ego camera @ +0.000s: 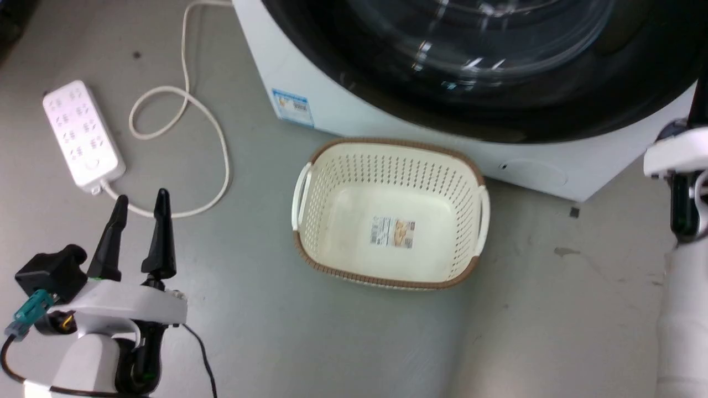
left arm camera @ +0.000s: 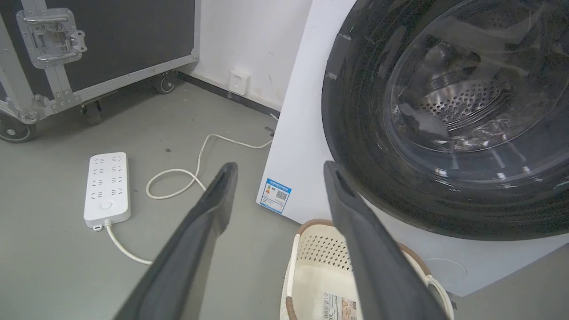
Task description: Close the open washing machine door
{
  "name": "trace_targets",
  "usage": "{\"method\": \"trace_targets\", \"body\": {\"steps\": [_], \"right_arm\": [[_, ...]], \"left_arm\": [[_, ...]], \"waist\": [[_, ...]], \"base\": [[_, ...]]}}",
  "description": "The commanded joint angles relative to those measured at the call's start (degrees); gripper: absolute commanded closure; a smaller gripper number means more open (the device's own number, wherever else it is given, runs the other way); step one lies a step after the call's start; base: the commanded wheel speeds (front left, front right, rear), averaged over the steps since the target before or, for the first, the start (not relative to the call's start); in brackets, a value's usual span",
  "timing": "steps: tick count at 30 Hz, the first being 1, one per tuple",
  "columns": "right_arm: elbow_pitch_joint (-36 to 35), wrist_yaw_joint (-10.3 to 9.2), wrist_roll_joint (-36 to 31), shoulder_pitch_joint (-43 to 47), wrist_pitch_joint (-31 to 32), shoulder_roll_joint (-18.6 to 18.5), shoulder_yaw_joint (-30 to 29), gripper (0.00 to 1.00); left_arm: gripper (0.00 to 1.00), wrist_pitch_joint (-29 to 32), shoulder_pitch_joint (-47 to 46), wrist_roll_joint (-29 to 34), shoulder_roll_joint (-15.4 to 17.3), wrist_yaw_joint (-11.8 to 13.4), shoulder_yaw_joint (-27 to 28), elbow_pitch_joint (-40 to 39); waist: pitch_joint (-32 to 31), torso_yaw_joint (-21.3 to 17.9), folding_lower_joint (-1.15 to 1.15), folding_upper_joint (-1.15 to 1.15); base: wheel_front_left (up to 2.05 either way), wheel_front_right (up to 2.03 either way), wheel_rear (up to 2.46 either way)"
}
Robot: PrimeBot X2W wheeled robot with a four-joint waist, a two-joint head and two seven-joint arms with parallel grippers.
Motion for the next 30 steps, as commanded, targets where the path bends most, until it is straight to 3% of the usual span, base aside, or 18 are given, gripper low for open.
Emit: {"method": "trace_targets", "body": {"steps": [1,6,16,21,30], "right_arm": [[-2.2,-0.04,2.0,3.2,-0.2,-0.2,0.7,1.00],[-9.4,-0.04,6.4,12.1,-0.2,-0.2,2.8,1.00],[-16.6,-0.04,9.1,28.2,-0.2,-0.2,8.7,1.00],[-18.2,-0.04,9.4,35.3,-0.2,-0.2,13.1,1.00],[-18.6,-0.04,8.8,42.3,-0.2,-0.2,15.6,1.00]], "left_arm": [[0.00,-0.3,1.1,0.7,-0.2,-0.1,0.7,0.1],[0.00,-0.3,3.6,2.4,-0.9,0.5,1.9,-0.4],[0.00,-0.3,7.3,5.1,-2.1,1.8,1.5,-1.3],[0.00,-0.1,9.0,5.5,-2.5,2.4,0.8,-1.3],[0.00,1.3,9.8,6.2,-2.5,2.7,-1.1,-1.2]], "waist": [[-3.1,-2.0,-0.01,0.00],[-8.6,-5.7,-0.01,0.00],[-15.1,-10.3,-0.01,0.00],[-17.4,-11.3,-0.01,0.00],[-18.7,-11.0,-0.01,0.00]], "base": [[0.00,0.00,0.00],[0.00,0.00,0.00],[0.00,0.00,0.00],[0.00,0.00,0.00],[0.00,0.00,0.00]]}}
